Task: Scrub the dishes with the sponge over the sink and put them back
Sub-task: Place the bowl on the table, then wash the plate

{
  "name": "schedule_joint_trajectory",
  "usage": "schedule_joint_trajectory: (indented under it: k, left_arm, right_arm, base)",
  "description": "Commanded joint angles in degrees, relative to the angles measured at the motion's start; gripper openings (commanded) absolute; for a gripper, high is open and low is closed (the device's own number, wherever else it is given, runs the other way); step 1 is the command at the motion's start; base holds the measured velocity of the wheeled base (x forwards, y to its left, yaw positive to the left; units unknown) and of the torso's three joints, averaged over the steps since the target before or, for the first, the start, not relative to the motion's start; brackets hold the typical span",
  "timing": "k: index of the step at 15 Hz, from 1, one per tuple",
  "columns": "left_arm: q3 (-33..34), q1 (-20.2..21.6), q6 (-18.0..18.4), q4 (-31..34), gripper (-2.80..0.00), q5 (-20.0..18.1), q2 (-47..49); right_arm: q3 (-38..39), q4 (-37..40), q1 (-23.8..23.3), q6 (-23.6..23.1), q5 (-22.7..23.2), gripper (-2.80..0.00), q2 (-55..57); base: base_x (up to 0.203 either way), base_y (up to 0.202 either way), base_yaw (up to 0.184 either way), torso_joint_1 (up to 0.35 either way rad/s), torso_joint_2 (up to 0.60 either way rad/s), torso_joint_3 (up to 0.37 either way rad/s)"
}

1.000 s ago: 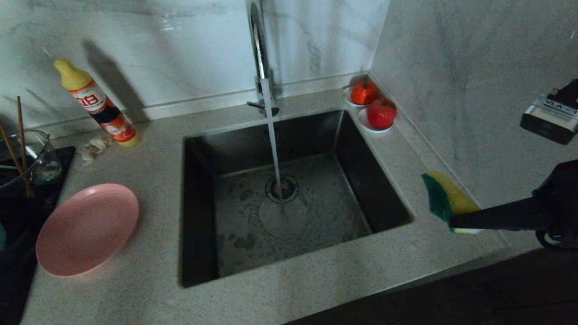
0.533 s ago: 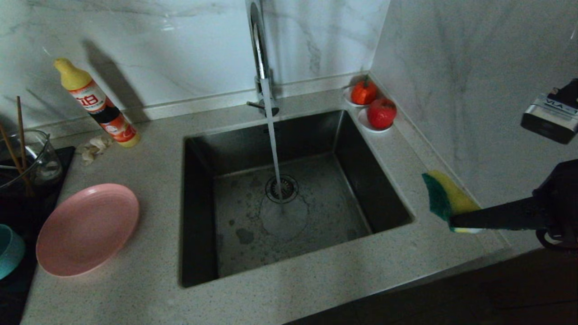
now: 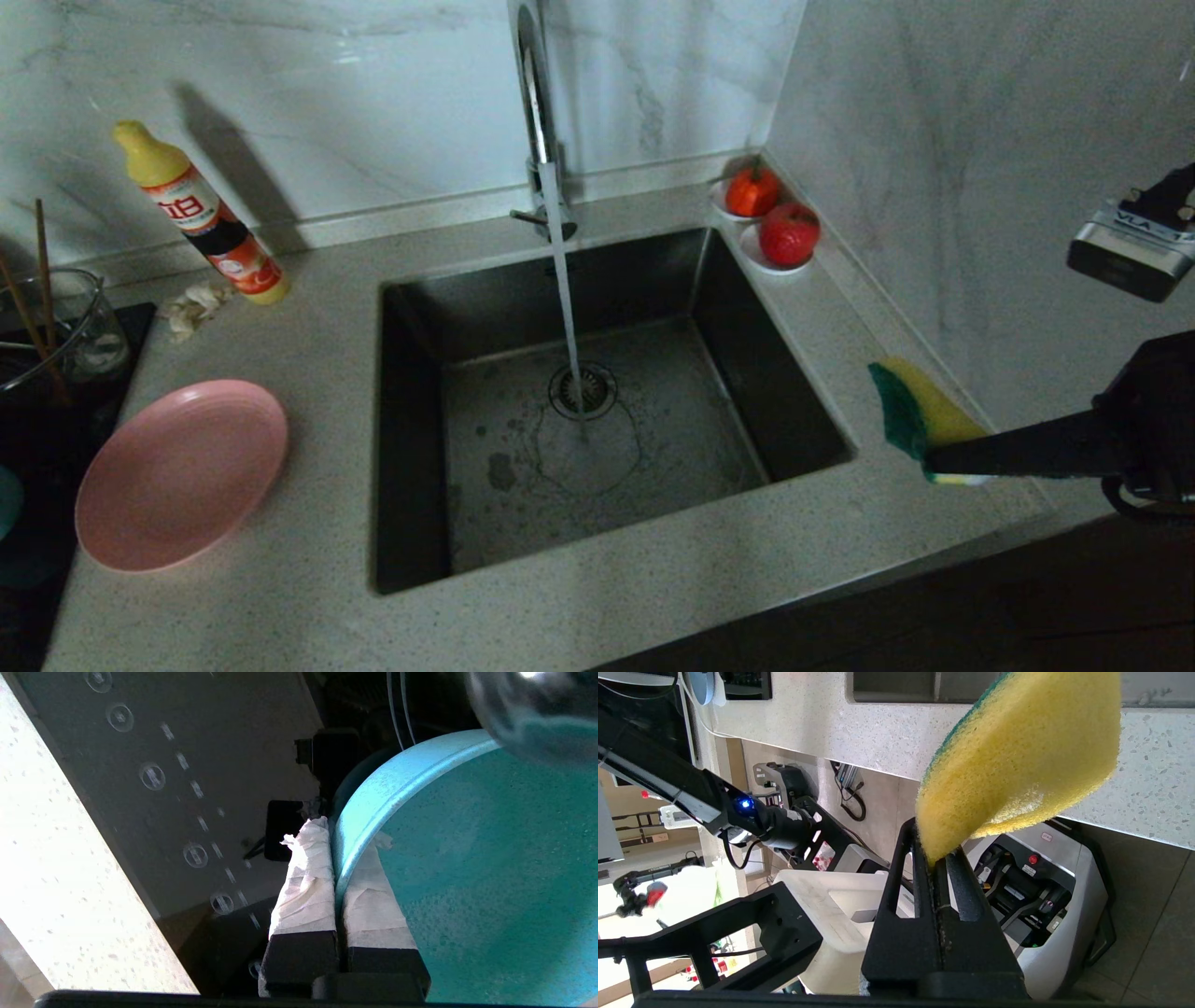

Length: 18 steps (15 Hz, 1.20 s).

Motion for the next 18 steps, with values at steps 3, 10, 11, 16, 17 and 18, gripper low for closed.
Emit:
schedule_joint_trajectory:
  k: [3,10,11,16,17,18]
  left_arm:
    - [-0.3,0.3,0.0,-0.1,0.00,-0.1,1.4]
    - [-0.4,0.3,-0.3,1.2,0.00,-4.4,-6.6]
    - [-0.6,0.3,-0.3,2.1,0.00,-5.5,-9.0]
    - [-7.0,-1.1,0.1,18.9,0.00,-16.7,-22.1]
    - [-8.0,-3.3,0.6,22.2,0.00,-18.6,-23.6]
    - [-8.2,-5.8,1.5,24.3,0.00,-19.2,-24.6]
  right_arm:
    - [-0.1,0.2,0.0,0.1,0.2,-2.80,0.2]
    - [0.2,0.2,0.0,0.1,0.2,-2.80,-0.3]
    - [0.3,0.2,0.0,0.1,0.2,-2.80,-0.4]
    - [0.4,0.2,0.0,0.1,0.3,-2.80,-0.6]
    - [0.4,0.2,0.0,0.1,0.3,-2.80,-0.6]
    - [0.3,0.2,0.0,0.1,0.3,-2.80,-0.6]
  base:
    - [0.000,0.000,0.000,0.000,0.00,0.000]
    - [0.000,0.000,0.000,0.000,0.00,0.000]
    - [0.000,0.000,0.000,0.000,0.00,0.000]
    - [0.000,0.000,0.000,0.000,0.00,0.000]
    - [0.000,0.000,0.000,0.000,0.00,0.000]
    - [0.000,0.000,0.000,0.000,0.00,0.000]
